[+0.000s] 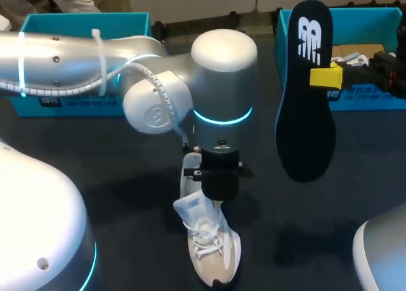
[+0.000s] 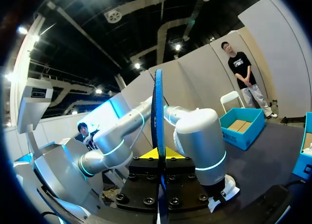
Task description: Take the shoe out of the shoebox, open the shoe tongue, remove and reinsert the insole, then place the shoe into the shoebox
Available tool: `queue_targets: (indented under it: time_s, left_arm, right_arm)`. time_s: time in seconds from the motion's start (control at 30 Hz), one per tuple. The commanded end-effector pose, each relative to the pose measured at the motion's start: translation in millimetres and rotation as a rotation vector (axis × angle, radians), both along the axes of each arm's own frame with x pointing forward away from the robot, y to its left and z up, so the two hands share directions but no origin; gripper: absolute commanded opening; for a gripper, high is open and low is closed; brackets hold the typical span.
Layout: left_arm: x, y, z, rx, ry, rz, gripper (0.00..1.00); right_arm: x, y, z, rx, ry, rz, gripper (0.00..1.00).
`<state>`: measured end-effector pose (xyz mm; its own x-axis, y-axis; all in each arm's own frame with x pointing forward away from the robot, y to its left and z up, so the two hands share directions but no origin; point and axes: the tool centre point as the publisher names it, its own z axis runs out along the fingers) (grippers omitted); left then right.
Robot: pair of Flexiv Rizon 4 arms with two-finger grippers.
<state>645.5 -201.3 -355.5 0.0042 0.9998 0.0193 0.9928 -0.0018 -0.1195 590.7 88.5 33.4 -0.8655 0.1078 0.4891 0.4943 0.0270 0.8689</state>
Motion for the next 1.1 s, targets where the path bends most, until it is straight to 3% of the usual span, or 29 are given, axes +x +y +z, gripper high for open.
queue_targets:
  time_s: [0.03, 0.67, 0.7, 0.73, 0.77, 0.8, 0.83, 1.1]
  left_arm:
    - [2.8, -12, -10, 0.004, 0.015, -0.007, 0.00]
    - [6.1, -33, -22, -0.084, 0.038, -0.052, 0.00]
    - [5.9, -34, -21, -0.094, 0.038, -0.050, 0.16]
    - [6.2, -35, -21, -0.107, 0.038, -0.050, 0.42]
    - [6.5, -36, -20, -0.114, 0.040, -0.044, 0.49]
    - [6.9, -36, -19, -0.118, 0.046, -0.031, 0.86]
    - [7.3, -37, -17, -0.118, 0.046, -0.028, 1.00]
    - [15.4, -37, 13, -0.253, 0.046, 0.004, 1.00]
  right_arm:
    - [3.0, 2, 0, -0.001, 0.000, 0.004, 0.00]
    - [3.0, 2, 0, -0.001, 0.000, 0.004, 0.00]
    - [3.0, 2, 0, -0.001, 0.000, 0.004, 0.00]
    - [3.0, 2, 0, -0.001, 0.000, 0.004, 0.00]
    - [3.0, 2, 0, -0.001, 0.000, 0.004, 0.00]
    - [3.0, 2, 0, -0.001, 0.000, 0.004, 0.00]
    - [3.0, 2, 0, -0.001, 0.000, 0.004, 0.00]
    - [3.0, 2, 0, -0.001, 0.000, 0.004, 0.00]
